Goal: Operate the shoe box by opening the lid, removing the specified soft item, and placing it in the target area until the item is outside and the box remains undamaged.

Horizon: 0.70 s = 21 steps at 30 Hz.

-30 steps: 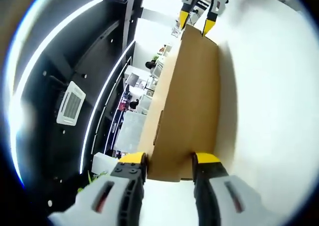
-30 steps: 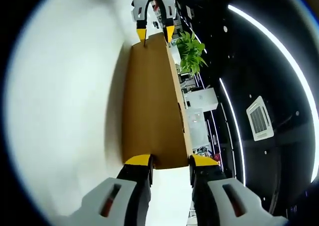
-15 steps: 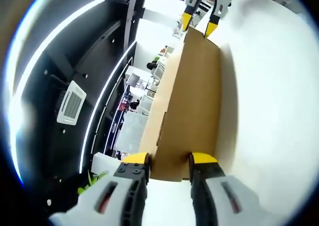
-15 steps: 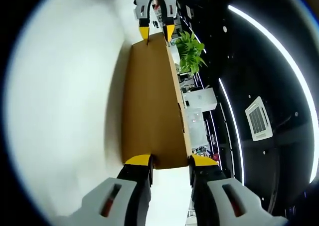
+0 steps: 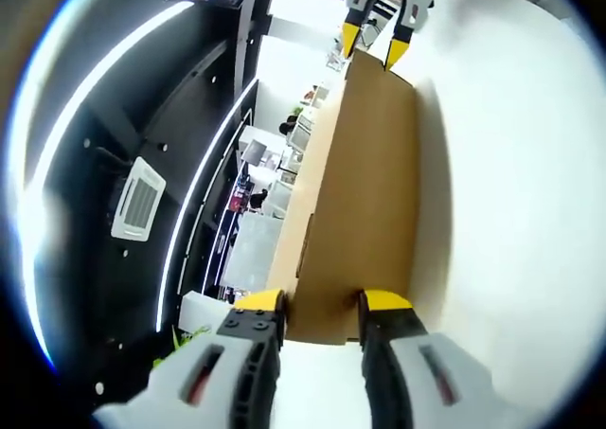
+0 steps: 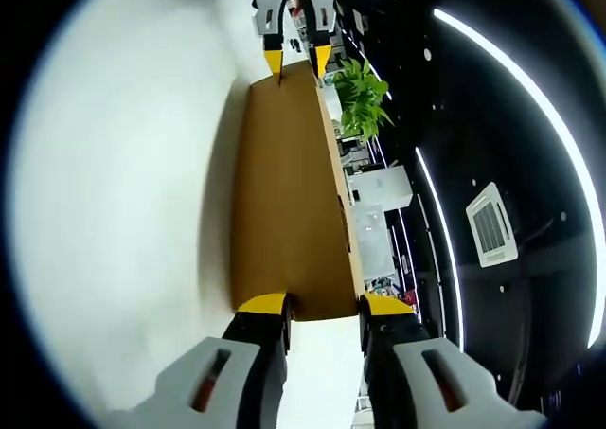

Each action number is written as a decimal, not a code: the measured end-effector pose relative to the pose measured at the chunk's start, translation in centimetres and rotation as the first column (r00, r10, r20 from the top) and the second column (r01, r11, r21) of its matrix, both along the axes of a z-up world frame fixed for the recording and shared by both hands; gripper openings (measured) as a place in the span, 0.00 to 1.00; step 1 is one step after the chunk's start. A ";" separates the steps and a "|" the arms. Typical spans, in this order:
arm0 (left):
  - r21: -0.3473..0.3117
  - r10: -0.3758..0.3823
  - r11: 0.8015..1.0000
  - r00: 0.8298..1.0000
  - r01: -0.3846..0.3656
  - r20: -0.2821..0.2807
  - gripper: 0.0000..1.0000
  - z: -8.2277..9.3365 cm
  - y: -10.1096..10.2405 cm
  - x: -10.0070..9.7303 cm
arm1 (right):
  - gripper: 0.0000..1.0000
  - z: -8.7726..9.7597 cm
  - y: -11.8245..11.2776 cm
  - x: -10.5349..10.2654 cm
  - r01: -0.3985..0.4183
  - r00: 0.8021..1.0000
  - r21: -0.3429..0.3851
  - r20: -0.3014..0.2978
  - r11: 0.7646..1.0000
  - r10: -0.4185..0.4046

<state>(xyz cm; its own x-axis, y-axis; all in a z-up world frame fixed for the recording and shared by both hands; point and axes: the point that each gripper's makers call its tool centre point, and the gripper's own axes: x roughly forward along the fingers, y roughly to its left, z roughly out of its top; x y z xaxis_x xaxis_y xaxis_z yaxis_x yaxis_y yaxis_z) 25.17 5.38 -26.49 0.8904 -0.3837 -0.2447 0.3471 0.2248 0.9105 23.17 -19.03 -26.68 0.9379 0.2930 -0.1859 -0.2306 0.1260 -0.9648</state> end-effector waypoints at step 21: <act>-0.020 0.003 1.000 1.000 -0.003 0.013 0.31 0.6 0.1 -0.2 | 0.28 0.6 0.1 -0.2 0.001 1.000 0.006 0.005 1.000 -0.001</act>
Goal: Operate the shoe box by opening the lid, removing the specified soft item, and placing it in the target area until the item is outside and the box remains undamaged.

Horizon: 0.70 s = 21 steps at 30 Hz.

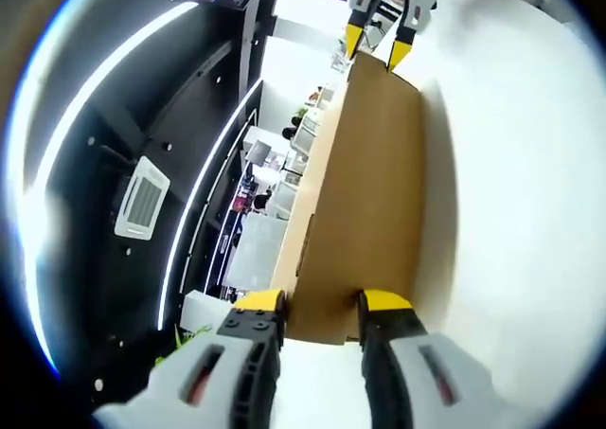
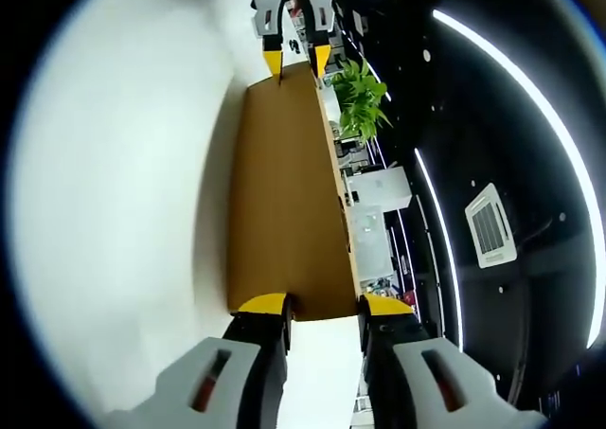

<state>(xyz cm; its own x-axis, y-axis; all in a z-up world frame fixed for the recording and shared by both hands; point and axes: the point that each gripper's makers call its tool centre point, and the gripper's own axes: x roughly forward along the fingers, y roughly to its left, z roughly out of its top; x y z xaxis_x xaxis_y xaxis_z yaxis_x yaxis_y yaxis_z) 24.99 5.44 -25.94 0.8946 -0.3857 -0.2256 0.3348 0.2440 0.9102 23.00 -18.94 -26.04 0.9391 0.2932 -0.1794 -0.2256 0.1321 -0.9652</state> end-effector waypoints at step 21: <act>-0.019 -0.003 1.000 1.000 0.003 0.016 0.31 0.9 0.0 -0.2 | 0.28 0.7 -0.3 0.0 0.004 1.000 0.023 0.018 1.000 -0.004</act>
<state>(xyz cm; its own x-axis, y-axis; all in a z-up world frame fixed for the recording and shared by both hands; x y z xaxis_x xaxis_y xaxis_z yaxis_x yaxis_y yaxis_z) 24.83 5.48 -25.06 0.8970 -0.3924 -0.2037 0.3208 0.2606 0.9106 23.01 -19.27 -25.38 0.9432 0.2935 -0.1559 -0.2080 0.1554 -0.9657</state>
